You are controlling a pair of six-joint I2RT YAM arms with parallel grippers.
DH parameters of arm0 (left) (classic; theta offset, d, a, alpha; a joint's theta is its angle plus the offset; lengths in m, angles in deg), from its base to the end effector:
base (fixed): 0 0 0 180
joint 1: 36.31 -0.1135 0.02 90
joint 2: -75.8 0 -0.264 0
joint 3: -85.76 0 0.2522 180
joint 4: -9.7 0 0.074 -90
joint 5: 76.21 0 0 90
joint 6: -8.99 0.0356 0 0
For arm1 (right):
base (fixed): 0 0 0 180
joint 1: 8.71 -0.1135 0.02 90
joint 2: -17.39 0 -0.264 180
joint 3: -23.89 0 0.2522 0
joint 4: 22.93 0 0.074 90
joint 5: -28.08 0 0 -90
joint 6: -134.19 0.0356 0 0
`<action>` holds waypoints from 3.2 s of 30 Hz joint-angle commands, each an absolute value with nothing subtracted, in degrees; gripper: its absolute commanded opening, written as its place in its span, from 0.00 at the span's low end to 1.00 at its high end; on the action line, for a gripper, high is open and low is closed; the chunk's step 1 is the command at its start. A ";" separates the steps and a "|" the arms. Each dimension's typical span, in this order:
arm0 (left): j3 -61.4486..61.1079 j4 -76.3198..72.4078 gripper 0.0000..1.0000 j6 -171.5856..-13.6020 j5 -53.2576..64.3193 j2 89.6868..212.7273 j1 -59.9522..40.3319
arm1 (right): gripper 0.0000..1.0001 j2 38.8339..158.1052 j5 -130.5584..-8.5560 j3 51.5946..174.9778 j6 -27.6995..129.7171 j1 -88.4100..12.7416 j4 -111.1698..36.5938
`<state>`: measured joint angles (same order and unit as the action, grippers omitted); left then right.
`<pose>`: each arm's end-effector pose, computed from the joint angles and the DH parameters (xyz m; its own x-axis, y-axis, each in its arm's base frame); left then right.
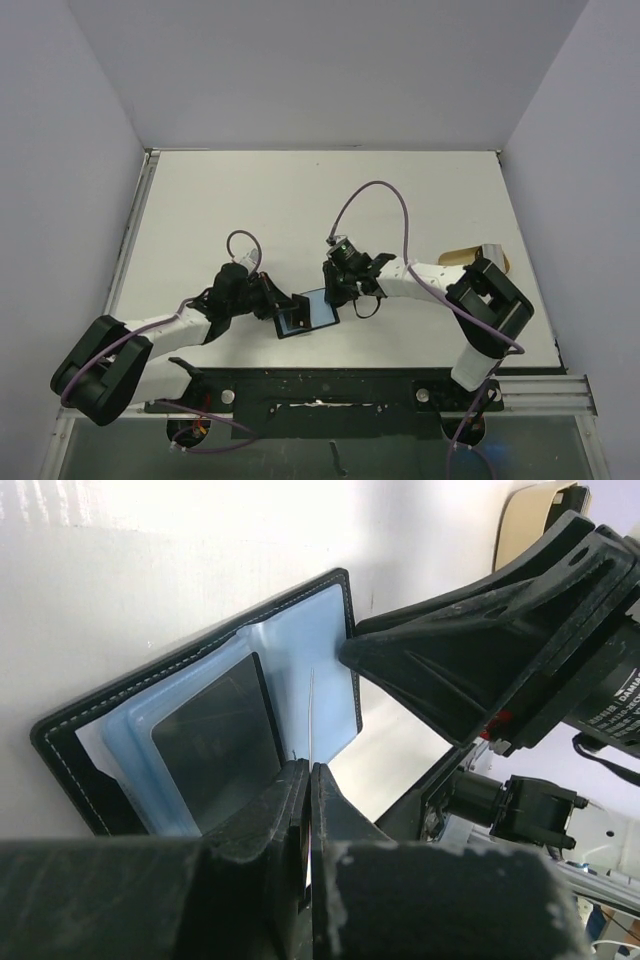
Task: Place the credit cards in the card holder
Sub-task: Insert the credit card into the card holder.
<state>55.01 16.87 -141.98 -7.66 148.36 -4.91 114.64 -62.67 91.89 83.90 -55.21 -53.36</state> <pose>0.1784 -0.1242 0.1363 -0.8840 -0.4139 -0.2175 -0.0643 0.5684 -0.8202 0.2259 0.2387 0.1576 -0.9234 -0.0450 -0.3811 -0.1818 0.9259 0.3312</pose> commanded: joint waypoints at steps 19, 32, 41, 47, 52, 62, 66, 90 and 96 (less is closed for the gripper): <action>53.41 9.71 0.00 -139.17 -5.57 143.60 -5.53 | 0.18 109.25 -59.81 81.60 92.45 -58.89 -48.73; 55.02 14.88 0.00 -139.37 -6.89 148.41 -5.73 | 0.18 109.14 -59.52 80.95 93.21 -59.11 -48.40; 55.87 19.39 0.00 -138.51 -5.31 150.83 -5.76 | 0.18 109.16 -59.19 80.61 93.63 -59.62 -48.19; 57.00 21.53 0.00 -138.18 -3.76 151.46 -5.64 | 0.18 109.23 -59.36 79.67 94.03 -59.76 -47.53; 57.10 22.68 0.00 -137.53 -3.22 152.34 -5.64 | 0.18 108.43 -59.12 79.62 94.40 -59.89 -47.96; 57.27 26.51 0.00 -137.21 -3.03 154.84 -4.30 | 0.18 108.38 -59.02 79.23 95.38 -60.12 -47.34; 57.55 26.77 0.00 -137.57 -2.67 154.99 -3.83 | 0.18 107.71 -58.43 78.73 96.19 -60.29 -47.25; 56.30 20.27 0.03 -141.78 -2.63 153.71 -2.24 | 0.15 106.35 -56.65 78.53 97.40 -60.76 -47.37; 55.49 17.30 0.05 -142.43 -2.35 153.19 -1.90 | 0.15 105.94 -56.08 78.11 97.51 -60.95 -47.40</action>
